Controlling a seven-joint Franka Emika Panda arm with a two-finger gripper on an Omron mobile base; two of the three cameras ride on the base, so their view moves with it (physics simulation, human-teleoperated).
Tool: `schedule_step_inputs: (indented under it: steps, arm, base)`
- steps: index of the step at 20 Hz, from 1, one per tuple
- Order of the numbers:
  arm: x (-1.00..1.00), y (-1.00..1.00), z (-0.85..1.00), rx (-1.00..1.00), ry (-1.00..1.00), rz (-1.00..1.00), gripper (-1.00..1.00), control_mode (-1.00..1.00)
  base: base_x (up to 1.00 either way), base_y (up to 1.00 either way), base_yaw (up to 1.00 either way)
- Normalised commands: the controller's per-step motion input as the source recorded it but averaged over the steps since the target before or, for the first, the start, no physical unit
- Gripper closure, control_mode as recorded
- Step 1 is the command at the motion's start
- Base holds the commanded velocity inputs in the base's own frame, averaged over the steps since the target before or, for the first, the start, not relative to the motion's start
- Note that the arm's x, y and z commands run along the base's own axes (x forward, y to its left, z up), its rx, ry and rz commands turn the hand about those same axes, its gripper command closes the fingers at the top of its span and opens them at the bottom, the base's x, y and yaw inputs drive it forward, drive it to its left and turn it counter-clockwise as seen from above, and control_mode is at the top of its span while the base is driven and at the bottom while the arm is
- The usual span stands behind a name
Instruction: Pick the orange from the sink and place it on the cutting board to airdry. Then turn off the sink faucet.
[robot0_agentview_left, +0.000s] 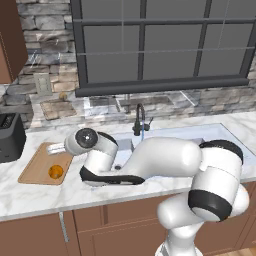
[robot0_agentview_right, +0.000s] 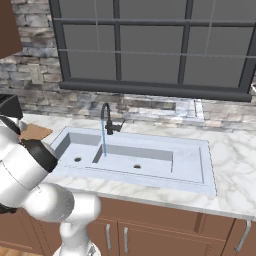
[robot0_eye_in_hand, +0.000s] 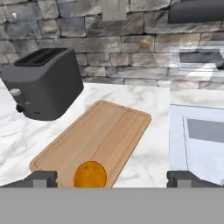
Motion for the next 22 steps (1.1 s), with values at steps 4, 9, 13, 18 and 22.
schedule_step_inputs:
  steps: [4,9,13,18,22]
  arm:
    - [-0.28,-0.21,0.89,0.07,0.02,0.00,-1.00,-1.00]
    - [-0.29,-0.10,0.94,0.07,0.14,0.00,-1.00,-1.00]
    - [-0.59,-0.16,0.42,0.00,0.02,0.00,-1.00,-1.00]
    - [-0.74,-0.35,0.22,-0.01,-0.01,0.00,-1.00,-1.00]
    - [-0.76,-0.56,0.28,-0.01,-0.01,0.00,-1.00,-1.00]
  base:
    - [0.00,0.00,0.00]
    - [0.00,0.00,0.00]
    - [0.00,0.00,0.00]
    - [0.00,0.00,0.00]
    - [0.00,0.00,0.00]
